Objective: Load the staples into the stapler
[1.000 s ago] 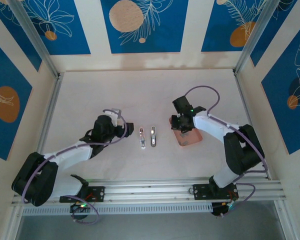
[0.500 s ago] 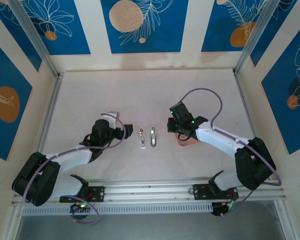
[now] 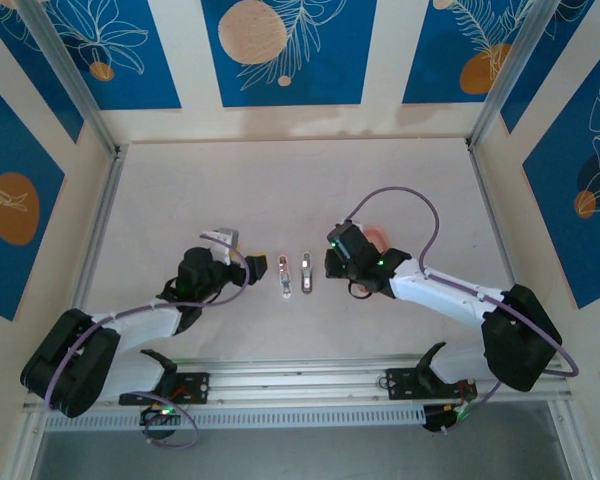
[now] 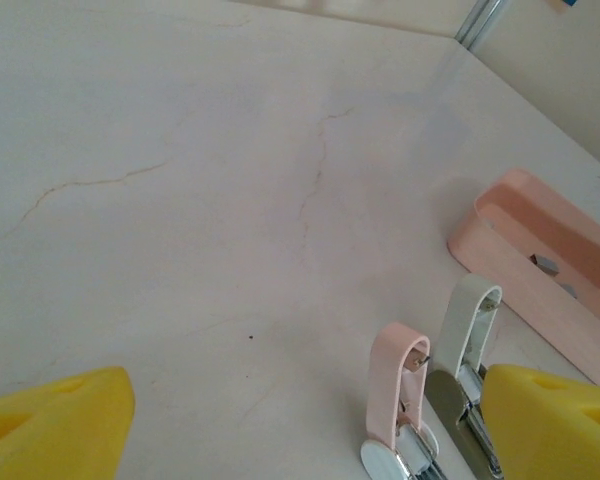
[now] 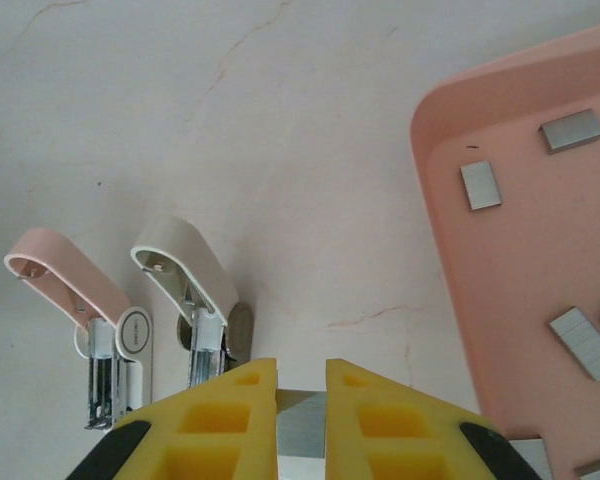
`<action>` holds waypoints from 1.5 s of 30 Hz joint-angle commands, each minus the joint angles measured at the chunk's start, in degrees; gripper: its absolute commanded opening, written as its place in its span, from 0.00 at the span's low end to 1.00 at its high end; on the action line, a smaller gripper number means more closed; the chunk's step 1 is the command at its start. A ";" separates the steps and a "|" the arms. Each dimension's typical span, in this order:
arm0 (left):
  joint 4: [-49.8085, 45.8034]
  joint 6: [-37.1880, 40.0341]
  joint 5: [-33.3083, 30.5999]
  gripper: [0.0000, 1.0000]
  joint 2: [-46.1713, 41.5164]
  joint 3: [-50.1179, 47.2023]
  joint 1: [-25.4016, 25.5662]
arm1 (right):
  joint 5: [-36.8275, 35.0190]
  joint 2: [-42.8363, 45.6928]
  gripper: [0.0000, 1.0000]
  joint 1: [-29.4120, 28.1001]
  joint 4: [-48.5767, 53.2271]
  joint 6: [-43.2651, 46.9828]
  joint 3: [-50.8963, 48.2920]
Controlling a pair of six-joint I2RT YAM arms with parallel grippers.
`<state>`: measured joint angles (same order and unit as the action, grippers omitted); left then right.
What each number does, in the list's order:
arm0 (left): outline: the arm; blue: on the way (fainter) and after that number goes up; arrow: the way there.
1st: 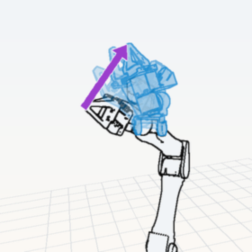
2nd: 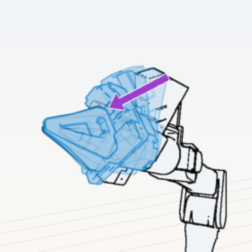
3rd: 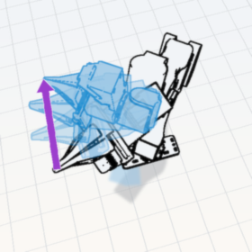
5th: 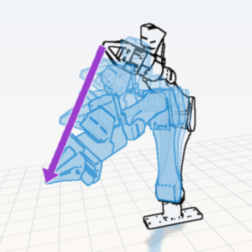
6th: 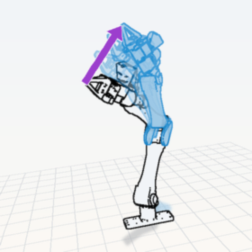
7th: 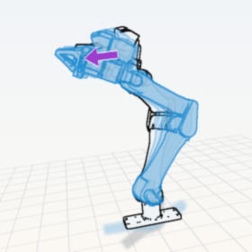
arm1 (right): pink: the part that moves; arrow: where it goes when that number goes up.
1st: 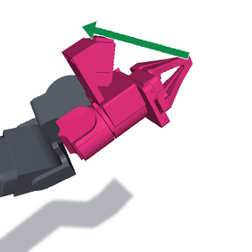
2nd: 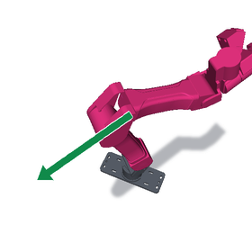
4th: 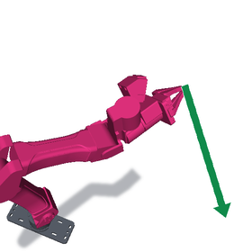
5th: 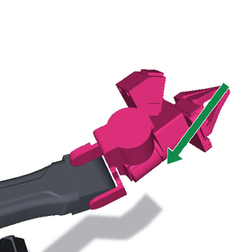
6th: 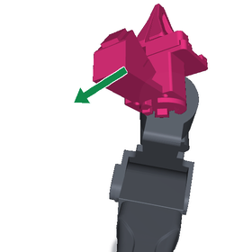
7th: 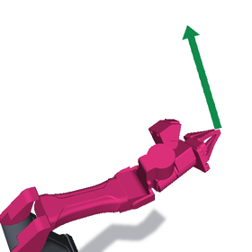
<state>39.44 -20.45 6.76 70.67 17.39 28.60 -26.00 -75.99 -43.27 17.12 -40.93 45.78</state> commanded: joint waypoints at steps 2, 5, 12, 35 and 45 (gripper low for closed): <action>5.73 0.71 -0.03 0.90 2.21 -0.42 -0.65 | 0.42 -2.38 0.15 -2.10 -0.18 -2.20 1.81; 12.16 0.75 0.29 0.90 6.04 -1.39 -0.64 | -0.25 -4.99 0.15 -5.24 0.37 -2.89 2.88; 31.18 -0.91 1.85 0.88 18.88 -2.69 -0.74 | -2.49 -10.73 0.15 -9.12 -0.83 -4.89 6.53; 10.41 2.22 0.45 0.88 8.11 -2.62 -1.61 | -3.72 -18.47 0.15 -11.04 6.13 -8.81 13.24; -7.75 11.81 9.68 0.89 0.93 0.85 -1.55 | -4.85 -20.66 0.15 -11.53 8.27 -10.23 15.25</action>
<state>38.87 -12.60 12.47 72.10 16.73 27.59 -28.82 -95.15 -54.13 23.44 -49.60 59.31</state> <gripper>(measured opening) 0.895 0.152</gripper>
